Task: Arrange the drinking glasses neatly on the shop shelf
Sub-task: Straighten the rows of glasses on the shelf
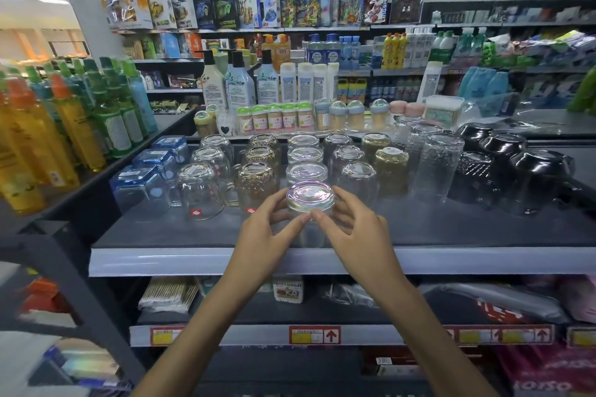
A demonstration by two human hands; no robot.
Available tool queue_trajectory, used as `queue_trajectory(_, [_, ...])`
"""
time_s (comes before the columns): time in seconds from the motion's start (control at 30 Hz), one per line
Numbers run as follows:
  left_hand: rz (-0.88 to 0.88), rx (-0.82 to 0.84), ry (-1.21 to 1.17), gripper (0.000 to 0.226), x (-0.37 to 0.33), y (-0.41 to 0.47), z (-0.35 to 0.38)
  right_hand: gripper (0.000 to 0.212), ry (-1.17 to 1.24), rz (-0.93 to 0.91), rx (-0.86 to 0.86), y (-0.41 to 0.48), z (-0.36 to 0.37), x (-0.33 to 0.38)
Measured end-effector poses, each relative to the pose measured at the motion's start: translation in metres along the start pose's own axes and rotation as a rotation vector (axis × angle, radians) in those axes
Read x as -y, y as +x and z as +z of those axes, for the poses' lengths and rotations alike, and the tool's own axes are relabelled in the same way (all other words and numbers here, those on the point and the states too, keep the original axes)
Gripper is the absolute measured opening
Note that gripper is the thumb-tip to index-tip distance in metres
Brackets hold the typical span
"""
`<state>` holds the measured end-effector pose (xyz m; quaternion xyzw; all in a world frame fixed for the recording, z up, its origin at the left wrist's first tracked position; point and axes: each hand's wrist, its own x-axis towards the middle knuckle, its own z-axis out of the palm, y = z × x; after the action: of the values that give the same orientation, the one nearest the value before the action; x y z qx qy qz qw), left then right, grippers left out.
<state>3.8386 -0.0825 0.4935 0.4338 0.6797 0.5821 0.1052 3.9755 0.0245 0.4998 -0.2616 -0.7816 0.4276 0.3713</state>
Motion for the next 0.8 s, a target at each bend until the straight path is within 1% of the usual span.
queue_trajectory(0.07, [0.007,-0.028,0.006,0.057,-0.001,-0.003,-0.001,0.075,0.009,0.0,0.031,-0.002,-0.002,0.0])
queue_trajectory(0.13, [0.05,-0.129,0.087,0.06,-0.004,-0.01,-0.003,0.074,-0.009,-0.005,0.024,-0.006,-0.009,0.0])
queue_trajectory(0.2, [0.182,-0.27,0.177,0.051,-0.011,-0.021,-0.003,0.065,-0.052,-0.028,-0.032,-0.01,-0.02,-0.004])
queue_trajectory(0.27, [0.337,-0.344,0.245,0.038,-0.025,-0.035,0.007,0.053,-0.093,-0.057,-0.119,-0.012,-0.035,-0.011])
queue_trajectory(0.3, [0.392,-0.328,0.251,0.033,-0.034,-0.041,0.016,0.049,-0.118,-0.07,-0.162,-0.01,-0.042,-0.015])
queue_trajectory(0.37, [0.427,-0.216,0.201,0.03,-0.047,-0.044,0.042,0.045,-0.157,-0.081,-0.215,-0.003,-0.053,-0.025])
queue_trajectory(0.43, [0.398,-0.125,0.169,0.035,-0.056,-0.037,0.073,0.047,-0.165,-0.076,-0.216,0.009,-0.061,-0.034])
queue_trajectory(0.5, [0.329,-0.102,0.227,0.042,-0.062,-0.025,0.099,0.055,-0.177,-0.085,-0.167,0.02,-0.065,-0.04])
queue_trajectory(0.57, [0.231,-0.097,0.309,0.051,-0.065,-0.012,0.118,0.063,-0.195,-0.087,-0.084,0.028,-0.068,-0.043])
queue_trajectory(0.63, [0.116,-0.074,0.393,0.059,-0.065,0.0,0.132,0.063,-0.163,-0.055,-0.013,0.033,-0.07,-0.043])
queue_trajectory(0.7, [0.032,-0.053,0.433,0.062,-0.064,0.007,0.139,0.059,-0.099,-0.027,0.021,0.036,-0.07,-0.044])
queue_trajectory(0.73, [0.005,-0.049,0.433,0.063,-0.063,0.009,0.141,0.061,-0.08,0.006,0.046,0.039,-0.071,-0.046])
queue_trajectory(0.8, [-0.007,-0.056,0.423,0.062,-0.058,0.01,0.143,0.064,-0.121,0.031,0.093,0.041,-0.072,-0.048])
